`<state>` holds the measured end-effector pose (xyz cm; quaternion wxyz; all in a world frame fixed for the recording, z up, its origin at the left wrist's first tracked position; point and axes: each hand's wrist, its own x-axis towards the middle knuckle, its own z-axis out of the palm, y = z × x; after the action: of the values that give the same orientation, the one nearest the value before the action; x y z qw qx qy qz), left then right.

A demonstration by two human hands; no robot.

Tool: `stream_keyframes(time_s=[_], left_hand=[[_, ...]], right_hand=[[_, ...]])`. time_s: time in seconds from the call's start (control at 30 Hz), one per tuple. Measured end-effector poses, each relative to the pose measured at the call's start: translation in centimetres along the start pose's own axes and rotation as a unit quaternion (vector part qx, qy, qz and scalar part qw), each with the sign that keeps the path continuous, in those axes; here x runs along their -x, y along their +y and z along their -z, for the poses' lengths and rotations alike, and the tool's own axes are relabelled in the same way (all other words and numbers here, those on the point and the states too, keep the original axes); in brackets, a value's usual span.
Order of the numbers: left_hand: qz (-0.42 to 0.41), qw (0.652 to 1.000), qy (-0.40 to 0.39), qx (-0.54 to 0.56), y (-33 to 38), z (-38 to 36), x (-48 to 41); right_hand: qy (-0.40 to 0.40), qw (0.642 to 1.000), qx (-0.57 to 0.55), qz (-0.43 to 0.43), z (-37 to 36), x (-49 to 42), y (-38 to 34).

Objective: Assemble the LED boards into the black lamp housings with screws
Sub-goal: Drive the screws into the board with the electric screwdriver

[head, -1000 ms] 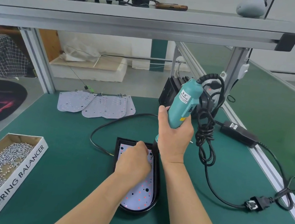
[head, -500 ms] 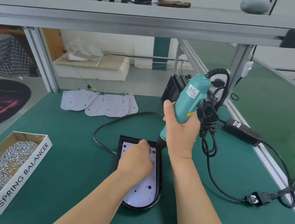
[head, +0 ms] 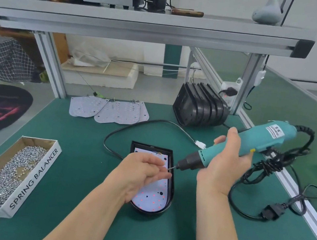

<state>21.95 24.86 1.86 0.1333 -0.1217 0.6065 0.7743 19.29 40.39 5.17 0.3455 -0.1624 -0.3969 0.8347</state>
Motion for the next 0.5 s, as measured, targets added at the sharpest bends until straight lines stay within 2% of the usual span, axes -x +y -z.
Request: stream_keyframes(time_s=[0.17,0.33,0.5], left_hand=[[-0.019,1.0,-0.001,-0.007,0.2,-0.6,0.8],[-0.006,0.999,0.039,0.0,-0.2,-0.6,1.4],[0.034,0.996,-0.018,0.082,-0.1,0.0,1.9]], right_hand=[[0.006,1.0,-0.007,0.026,-0.1,1.1,-1.0],[0.006,0.999,-0.016,0.03,0.1,1.7,-1.6],[0.016,0.999,-0.015,0.03,0.3,1.8,-1.7]])
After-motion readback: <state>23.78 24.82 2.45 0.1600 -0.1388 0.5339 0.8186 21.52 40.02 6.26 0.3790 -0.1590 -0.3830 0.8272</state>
